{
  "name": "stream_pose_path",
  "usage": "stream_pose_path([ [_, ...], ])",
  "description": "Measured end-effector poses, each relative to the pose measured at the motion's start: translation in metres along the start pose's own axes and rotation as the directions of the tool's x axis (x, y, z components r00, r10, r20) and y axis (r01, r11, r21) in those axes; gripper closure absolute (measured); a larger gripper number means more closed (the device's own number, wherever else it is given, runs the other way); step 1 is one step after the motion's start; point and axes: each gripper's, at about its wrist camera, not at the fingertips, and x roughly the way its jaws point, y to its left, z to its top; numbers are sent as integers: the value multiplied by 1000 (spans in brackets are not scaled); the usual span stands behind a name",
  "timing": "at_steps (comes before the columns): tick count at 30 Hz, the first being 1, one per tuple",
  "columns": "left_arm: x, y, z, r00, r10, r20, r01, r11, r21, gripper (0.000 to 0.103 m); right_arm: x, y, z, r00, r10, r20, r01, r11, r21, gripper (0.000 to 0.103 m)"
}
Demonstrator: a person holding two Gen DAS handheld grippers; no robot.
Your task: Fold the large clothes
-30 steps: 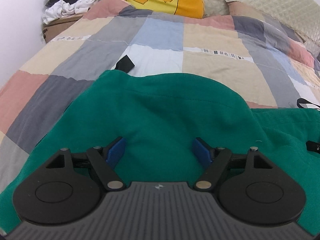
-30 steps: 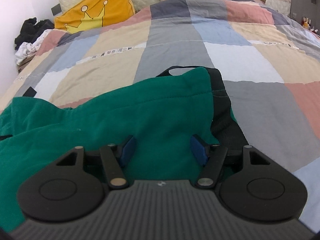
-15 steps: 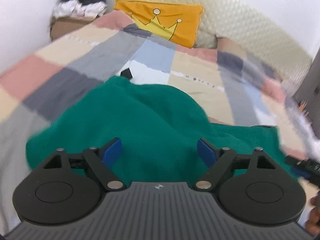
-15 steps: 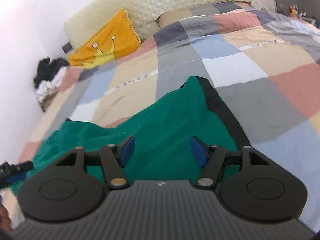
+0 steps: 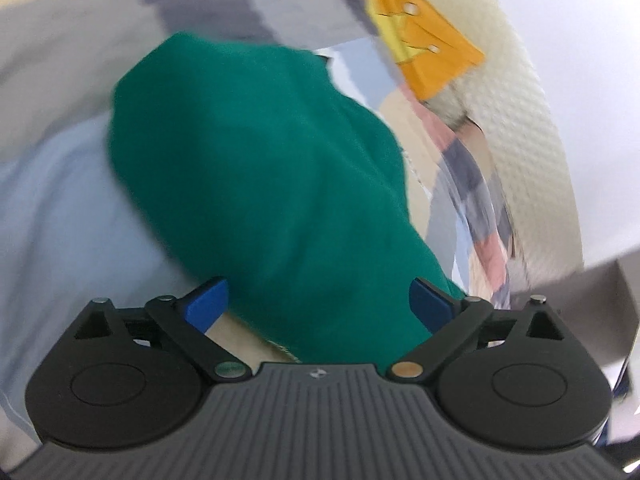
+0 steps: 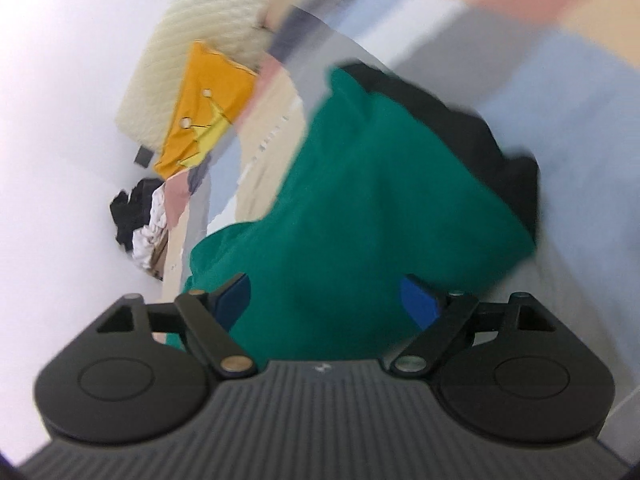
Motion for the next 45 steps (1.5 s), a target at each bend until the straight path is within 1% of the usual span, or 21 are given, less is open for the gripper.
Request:
stream_pose_path([
  [4,1,25,3,1000,-3,-13,2,990,-142,1,10,-24,-3,1000,17,-27,-12,985,172,18],
  [7,6,38,4,999,30,-19,-34,978,-205,1,14,-37,-7,999,1,-35,8,965,262,19],
  [9,11,48,4,999,26,-32,-33,967,-253,1,16,-48,-10,999,-11,-52,28,942,334,18],
  [12,19,58,2,999,-6,-54,-12,946,-323,1,24,-59,-17,997,22,-69,9,907,422,14],
  [15,25,62,-2,997,-45,-55,23,933,-360,1,29,-54,-20,997,39,-60,-10,906,423,10],
  [17,31,62,-6,994,-79,-72,47,927,-373,1,36,-49,-22,994,91,-60,-58,907,417,11],
  [19,38,60,-9,989,-116,-92,71,919,-388,2,47,-42,-29,988,126,-95,-78,913,401,10],
  [21,45,57,-12,984,-133,-115,80,920,-384,2,55,-35,-34,985,139,-106,-90,922,375,11],
  [22,47,56,-13,984,-133,-117,80,923,-377,4,59,-32,-36,984,145,-104,-98,925,368,11],
  [23,47,55,-15,986,-129,-110,79,926,-370,10,60,-30,-37,984,149,-99,-104,926,363,12],
  [24,48,52,-13,987,-126,-103,80,929,-362,16,62,-28,-36,984,150,-94,-107,928,357,20],
  [25,47,51,-13,987,-125,-97,84,932,-353,24,62,-25,-36,985,148,-89,-109,931,347,23],
  [26,46,48,-12,989,-117,-93,78,936,-343,32,61,-23,-35,987,138,-84,-103,938,332,29],
  [27,44,46,-11,990,-109,-89,74,940,-332,36,59,-21,-34,988,134,-78,-102,942,321,33],
  [29,39,41,-12,992,-93,-85,63,950,-305,49,57,-12,-30,991,120,-66,-96,952,291,54],
  [30,36,38,-13,993,-86,-77,60,956,-287,51,54,-8,-29,992,114,-60,-93,957,276,62],
  [32,30,30,-13,995,-83,-62,65,965,-253,57,50,-1,-25,992,110,-54,-94,965,244,69],
  [37,6,13,-15,993,-110,-39,99,971,-218,64,33,15,-17,992,122,-28,-114,973,200,74],
  [41,-26,-6,-25,995,-101,-24,97,986,-138,70,8,33,-14,994,109,-8,-107,985,138,75],
  [43,-41,-14,-28,995,-93,-25,90,988,-124,73,-7,37,-17,995,96,-8,-95,988,119,78],
  [45,-59,-17,-37,996,-89,-26,86,991,-107,75,-24,41,-21,996,91,-13,-89,991,104,85],
])
